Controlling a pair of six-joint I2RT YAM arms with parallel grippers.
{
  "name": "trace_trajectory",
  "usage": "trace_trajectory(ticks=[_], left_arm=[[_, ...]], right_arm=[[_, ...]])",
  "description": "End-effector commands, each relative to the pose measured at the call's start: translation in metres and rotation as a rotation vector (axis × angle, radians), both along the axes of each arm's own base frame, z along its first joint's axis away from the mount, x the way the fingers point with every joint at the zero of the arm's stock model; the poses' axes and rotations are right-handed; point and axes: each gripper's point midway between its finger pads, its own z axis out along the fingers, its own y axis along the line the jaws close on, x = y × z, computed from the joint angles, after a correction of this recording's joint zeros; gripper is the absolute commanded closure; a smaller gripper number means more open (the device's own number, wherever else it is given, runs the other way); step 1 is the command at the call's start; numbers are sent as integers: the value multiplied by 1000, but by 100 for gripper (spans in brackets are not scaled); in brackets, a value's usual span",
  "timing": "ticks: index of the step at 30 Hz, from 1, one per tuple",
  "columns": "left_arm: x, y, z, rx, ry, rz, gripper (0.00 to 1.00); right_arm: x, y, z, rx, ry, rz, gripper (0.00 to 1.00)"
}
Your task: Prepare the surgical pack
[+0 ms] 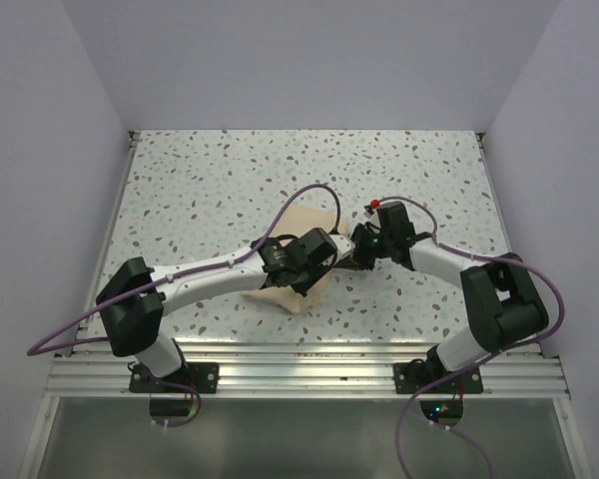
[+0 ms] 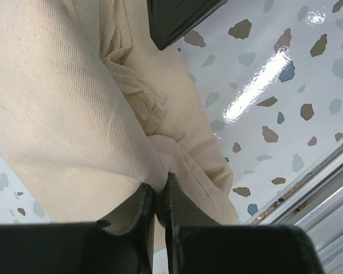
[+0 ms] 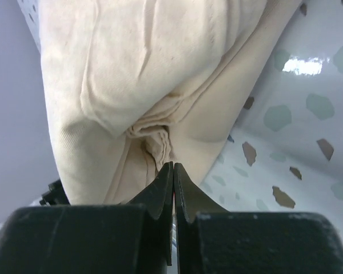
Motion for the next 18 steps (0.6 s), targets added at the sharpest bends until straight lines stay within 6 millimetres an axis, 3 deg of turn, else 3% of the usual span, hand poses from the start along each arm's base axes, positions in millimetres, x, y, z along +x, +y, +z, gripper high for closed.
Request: trace_trajectory(ticks=[1,4,7,11,12,14,18], left_arm=[[4,-13,22,-96,-43,-6,100],[4,-16,23,-99,-39,-11,100],[5,-18,27,-105,-44,-12,100],[4,-18,28,-109,-41,-17,100],[4,-18,28,-107,-40,-15,100],[3,-19,27,-108,-38,-22,100],[3,-22,29,-121,-36,-31,100]], right_arm=[[-13,0,16,-24,-27,74,100],[-5,10,28,37,-64,76,100],[-2,18,26,75,-44,58,100],[18,34,27,149,-84,18,100],[21,37,15,150,-60,6,100],[36,45,15,215,-75,-64,100],[53,51,-24,211,-9,-211,100]])
